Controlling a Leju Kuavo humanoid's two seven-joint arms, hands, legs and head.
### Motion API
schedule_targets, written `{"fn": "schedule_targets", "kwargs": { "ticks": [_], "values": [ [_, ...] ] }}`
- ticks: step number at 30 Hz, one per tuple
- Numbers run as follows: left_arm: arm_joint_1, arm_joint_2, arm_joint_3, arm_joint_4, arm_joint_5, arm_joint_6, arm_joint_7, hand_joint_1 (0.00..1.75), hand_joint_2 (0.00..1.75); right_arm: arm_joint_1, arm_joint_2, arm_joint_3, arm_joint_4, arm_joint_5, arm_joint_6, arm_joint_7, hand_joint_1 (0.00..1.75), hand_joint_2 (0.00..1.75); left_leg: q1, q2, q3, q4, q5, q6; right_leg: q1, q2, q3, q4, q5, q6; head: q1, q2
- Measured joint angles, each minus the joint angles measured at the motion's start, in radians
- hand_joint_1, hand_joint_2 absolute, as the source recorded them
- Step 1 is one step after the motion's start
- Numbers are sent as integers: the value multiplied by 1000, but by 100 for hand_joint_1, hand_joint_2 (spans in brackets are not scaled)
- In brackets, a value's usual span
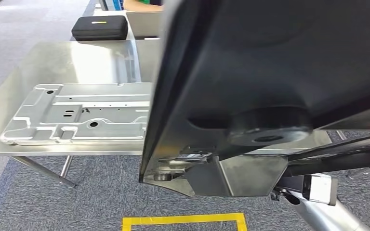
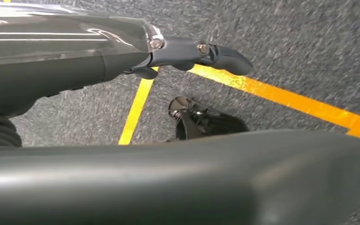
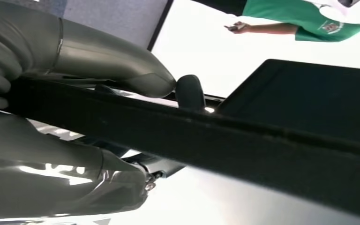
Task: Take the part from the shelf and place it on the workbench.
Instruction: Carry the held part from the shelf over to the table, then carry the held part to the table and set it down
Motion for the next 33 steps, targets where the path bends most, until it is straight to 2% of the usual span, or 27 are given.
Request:
{"fn": "schedule_targets", "kwargs": {
  "ticks": [2,3,4,5,7,8,9,11,13,15,17,18,19,20,22,23,24,26,29,30,31,33],
  "values": [
    [1,0,0,0,-3,-1,-2,0,0,-2,1,2,2,0,0,1,175,175,3,0,-79,132,-44,-9,0,-2,10,0,-10,-5,-1,0],
    [3,0,1,0,-4,-3,-3,0,0,-2,1,3,4,0,0,3,175,175,3,0,-118,186,-52,-11,0,-2,15,0,-16,-5,-1,0],
    [4,0,1,0,-5,-5,-4,0,0,-2,1,4,7,0,0,4,175,175,3,0,-142,207,-39,-12,0,-1,23,0,-23,-4,-1,0],
    [6,0,1,0,-6,-7,-6,0,0,-2,1,6,9,0,0,6,175,175,3,0,-148,188,-5,-11,-1,-1,34,0,-30,-3,-1,0],
    [7,0,2,0,-6,-11,-9,0,0,-3,2,8,11,0,0,9,175,175,2,0,-117,76,87,-4,-1,0,59,-2,-47,2,-1,0],
    [6,1,3,0,-7,-11,-11,0,0,-4,2,9,13,0,0,11,175,175,0,0,-97,24,116,1,0,1,70,-2,-55,7,-1,0],
    [6,1,3,0,-7,-12,-12,0,0,-6,2,11,14,0,0,12,175,175,-3,0,-82,-12,124,8,1,1,75,-4,-60,12,-1,0],
    [5,1,3,0,-7,-12,-12,0,0,-10,3,14,17,0,0,14,175,175,-8,0,-70,-34,110,19,2,3,78,-9,-65,24,-1,0],
    [6,1,3,0,-7,-12,-12,0,0,-13,4,16,18,0,0,14,175,175,-5,0,-59,-48,103,30,2,2,84,-12,-72,34,-1,0],
    [5,1,4,0,-7,-12,-13,0,0,-16,5,17,18,0,-1,14,175,175,0,1,-43,-60,100,40,2,2,68,33,-97,41,0,0],
    [3,1,5,0,-8,-12,-14,0,0,-16,5,19,19,0,-2,14,175,175,0,2,-32,-64,92,49,1,2,-6,160,-141,43,0,0],
    [3,1,5,0,-8,-12,-14,0,0,-14,5,20,20,0,-2,14,175,175,0,2,-27,-64,87,50,1,2,-47,219,-153,44,0,0],
    [3,1,5,0,-8,-12,-15,0,0,-13,5,21,21,0,-2,14,175,175,-1,2,-19,-64,80,51,1,2,-81,258,-149,45,0,0],
    [4,1,5,0,-9,-13,-15,0,0,-12,5,22,22,0,-2,14,175,175,-1,1,-10,-64,73,49,1,2,-92,251,-121,45,0,0],
    [5,0,5,0,-10,-13,-17,0,0,-12,5,22,23,-2,-2,14,175,175,-1,0,14,-64,56,43,1,2,-67,145,-28,41,0,0],
    [5,0,6,0,-12,-13,-18,0,0,-12,5,22,23,-2,-2,14,175,175,-2,0,23,-63,48,39,4,2,-49,91,8,37,0,0],
    [4,-1,6,0,-13,-13,-19,0,0,-12,5,22,23,-3,-2,14,175,175,-3,0,28,-63,42,34,6,1,-33,48,23,30,0,0],
    [1,-1,7,0,-15,-13,-20,0,0,-12,5,22,23,-5,-2,13,175,175,-4,0,29,-66,36,24,11,2,-24,21,14,19,0,0],
    [-1,-2,11,0,-17,-13,-21,0,0,-11,6,22,20,-6,-2,11,175,175,-3,2,31,-57,23,8,4,3,-11,7,5,3,-1,0],
    [-2,-3,12,0,-17,-13,-22,0,0,-12,6,22,19,-6,-1,11,175,175,-2,2,18,-26,8,1,1,2,-4,3,2,-2,-2,0],
    [-2,-3,13,0,-18,-13,-23,0,0,-12,6,22,18,-6,-1,11,175,175,0,2,-10,25,-11,-5,0,0,3,1,-2,-6,-4,0],
    [0,-3,14,0,-19,-13,-24,0,0,-11,7,22,18,-6,0,10,175,175,4,2,-92,153,-49,-14,0,-1,12,1,-12,-10,-5,0]
  ]
}}
